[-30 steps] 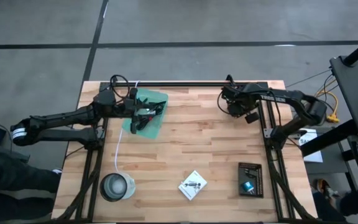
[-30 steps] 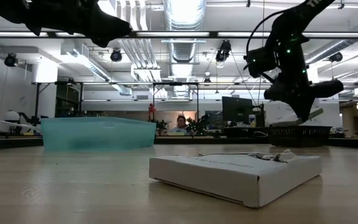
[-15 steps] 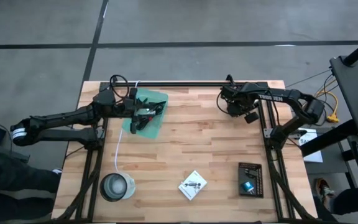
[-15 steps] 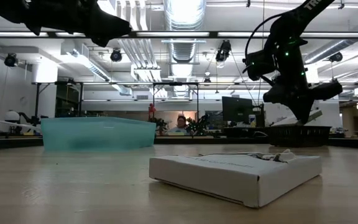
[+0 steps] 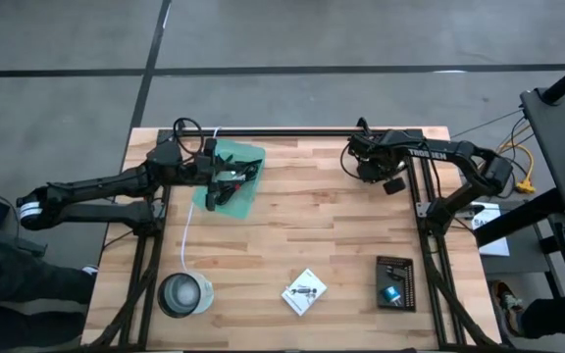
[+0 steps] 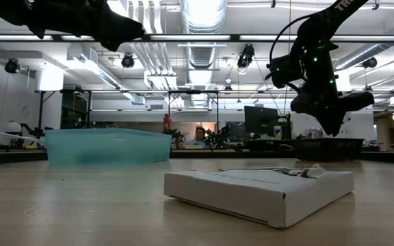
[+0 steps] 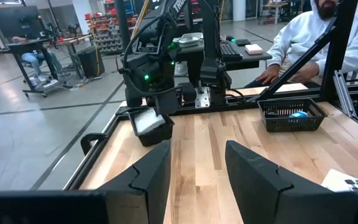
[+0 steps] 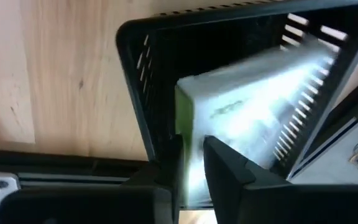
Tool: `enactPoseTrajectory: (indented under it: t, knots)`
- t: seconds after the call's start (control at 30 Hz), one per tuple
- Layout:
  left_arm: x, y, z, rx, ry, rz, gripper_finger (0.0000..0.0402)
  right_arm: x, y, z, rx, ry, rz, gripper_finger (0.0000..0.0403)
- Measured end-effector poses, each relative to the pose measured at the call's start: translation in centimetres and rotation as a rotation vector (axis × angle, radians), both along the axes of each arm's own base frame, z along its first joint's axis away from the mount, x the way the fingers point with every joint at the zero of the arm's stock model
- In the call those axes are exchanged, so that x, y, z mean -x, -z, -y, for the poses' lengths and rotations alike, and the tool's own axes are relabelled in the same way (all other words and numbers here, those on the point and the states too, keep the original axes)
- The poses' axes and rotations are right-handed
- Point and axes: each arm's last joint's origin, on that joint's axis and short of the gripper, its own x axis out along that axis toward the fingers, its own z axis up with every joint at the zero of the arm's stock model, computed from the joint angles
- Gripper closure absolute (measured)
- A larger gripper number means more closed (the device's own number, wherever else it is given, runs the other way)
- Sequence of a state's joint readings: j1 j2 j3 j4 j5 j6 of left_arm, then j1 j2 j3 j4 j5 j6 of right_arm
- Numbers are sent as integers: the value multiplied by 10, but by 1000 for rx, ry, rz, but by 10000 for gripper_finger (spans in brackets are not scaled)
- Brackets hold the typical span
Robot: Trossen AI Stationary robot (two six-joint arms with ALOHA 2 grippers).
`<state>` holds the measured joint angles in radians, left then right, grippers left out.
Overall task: Pick and place items into bin
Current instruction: Put the right white card reader box into the top black bin, then put the white card reader box into the top black bin
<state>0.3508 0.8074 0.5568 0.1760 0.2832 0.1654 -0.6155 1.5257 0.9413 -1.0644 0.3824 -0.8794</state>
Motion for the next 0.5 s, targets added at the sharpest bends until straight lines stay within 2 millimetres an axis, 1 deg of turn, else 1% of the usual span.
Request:
enactPoseTrajectory:
  t: [0.33, 0.5]
  knots:
    - [0, 0, 0, 0, 0, 0, 265, 0, 0, 0, 37, 124, 35, 305]
    - [0, -1, 0, -2, -1, 5, 265, 1, -5, -1, 70, 206, 74, 273]
